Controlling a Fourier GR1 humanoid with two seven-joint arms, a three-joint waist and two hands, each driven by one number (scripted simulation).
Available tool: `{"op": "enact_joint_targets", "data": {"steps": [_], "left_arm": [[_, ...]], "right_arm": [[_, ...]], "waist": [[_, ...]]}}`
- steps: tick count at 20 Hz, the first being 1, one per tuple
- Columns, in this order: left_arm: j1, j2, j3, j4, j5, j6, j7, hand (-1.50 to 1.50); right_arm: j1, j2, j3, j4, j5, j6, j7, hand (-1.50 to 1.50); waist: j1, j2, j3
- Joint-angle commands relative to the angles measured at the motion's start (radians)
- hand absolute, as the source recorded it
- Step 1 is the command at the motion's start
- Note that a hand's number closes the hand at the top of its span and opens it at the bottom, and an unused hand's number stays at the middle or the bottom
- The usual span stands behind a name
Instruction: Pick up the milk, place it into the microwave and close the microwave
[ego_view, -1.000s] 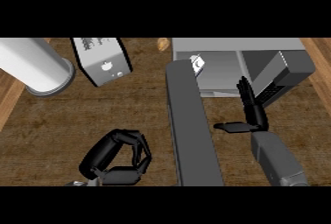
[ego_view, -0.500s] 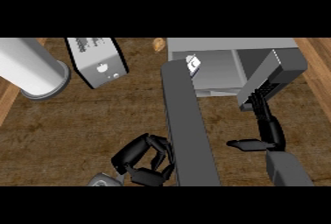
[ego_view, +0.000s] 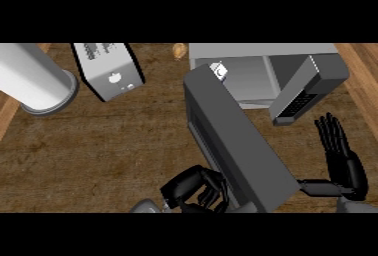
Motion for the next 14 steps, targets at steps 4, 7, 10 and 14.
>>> {"op": "enact_joint_targets", "data": {"steps": [4, 7, 10, 14], "left_arm": [[-0.115, -0.005, -0.255, 0.065, 0.195, 0.317, 0.049, 1.50], [-0.185, -0.005, -0.310, 0.052, 0.305, 0.436, 0.057, 1.50], [-0.216, -0.004, -0.292, 0.084, 0.362, 0.504, -0.026, 1.50], [-0.261, -0.004, -0.305, 0.092, 0.463, 0.580, -0.027, 1.50]], "right_arm": [[0.105, -0.051, -0.009, -0.281, -0.120, 0.101, 0.159, -1.50], [0.097, -0.078, -0.022, -0.269, -0.155, 0.161, 0.136, -1.50], [0.068, -0.091, -0.026, -0.302, -0.177, 0.166, 0.173, -1.50], [0.090, -0.125, -0.019, -0.379, -0.230, 0.225, 0.228, -1.50]], "waist": [[-0.032, 0.006, -0.002], [-0.035, 0.012, 0.000], [-0.059, 0.021, -0.002], [-0.084, 0.022, -0.004]]}}
